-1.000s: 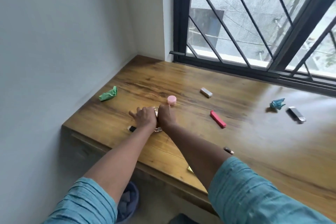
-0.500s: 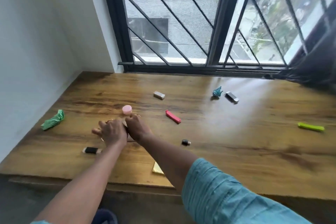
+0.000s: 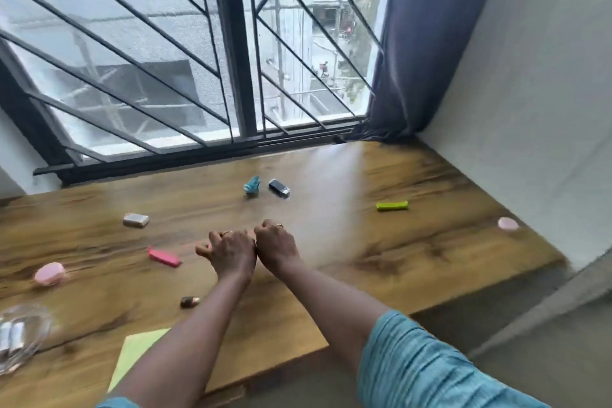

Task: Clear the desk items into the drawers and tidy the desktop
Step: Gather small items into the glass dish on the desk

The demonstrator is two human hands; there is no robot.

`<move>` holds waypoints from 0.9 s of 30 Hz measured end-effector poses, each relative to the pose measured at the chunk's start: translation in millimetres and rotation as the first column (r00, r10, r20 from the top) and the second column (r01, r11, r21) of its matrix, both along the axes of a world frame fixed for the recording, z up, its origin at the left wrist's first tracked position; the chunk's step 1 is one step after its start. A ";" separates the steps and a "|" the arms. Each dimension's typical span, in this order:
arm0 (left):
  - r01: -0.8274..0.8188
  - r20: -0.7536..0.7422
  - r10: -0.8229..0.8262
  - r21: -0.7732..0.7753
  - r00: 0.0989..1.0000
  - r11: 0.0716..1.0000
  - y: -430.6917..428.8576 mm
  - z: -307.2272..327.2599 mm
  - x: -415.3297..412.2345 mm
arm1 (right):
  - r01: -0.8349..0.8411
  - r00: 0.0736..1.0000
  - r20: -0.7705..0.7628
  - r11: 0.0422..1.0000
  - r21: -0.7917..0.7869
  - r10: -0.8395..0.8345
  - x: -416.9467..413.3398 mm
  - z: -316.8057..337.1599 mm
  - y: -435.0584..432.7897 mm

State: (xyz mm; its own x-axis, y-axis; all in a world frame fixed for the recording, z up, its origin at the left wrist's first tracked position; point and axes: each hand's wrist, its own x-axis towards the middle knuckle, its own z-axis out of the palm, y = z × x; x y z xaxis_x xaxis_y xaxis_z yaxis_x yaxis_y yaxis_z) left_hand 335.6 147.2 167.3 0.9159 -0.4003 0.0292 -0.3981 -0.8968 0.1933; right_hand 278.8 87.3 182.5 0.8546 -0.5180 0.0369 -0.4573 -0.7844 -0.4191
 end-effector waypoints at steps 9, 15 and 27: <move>0.131 -0.069 -0.132 -0.019 0.989 0.991 -119.6 -21.6 -96.3 | 0.203 0.977 -0.066 0.979 0.030 -0.201 -95.4 -22.9 -118.6; 0.052 -0.082 -0.055 -0.036 0.995 0.998 -116.9 -34.1 -123.2 | 0.142 0.987 -0.069 0.990 -0.006 -0.142 -115.0 -47.1 -124.4; -0.161 0.072 0.172 -0.146 0.982 0.976 20.4 -27.8 -106.4 | -0.090 0.995 0.032 0.996 -0.019 0.090 -85.9 -39.4 4.6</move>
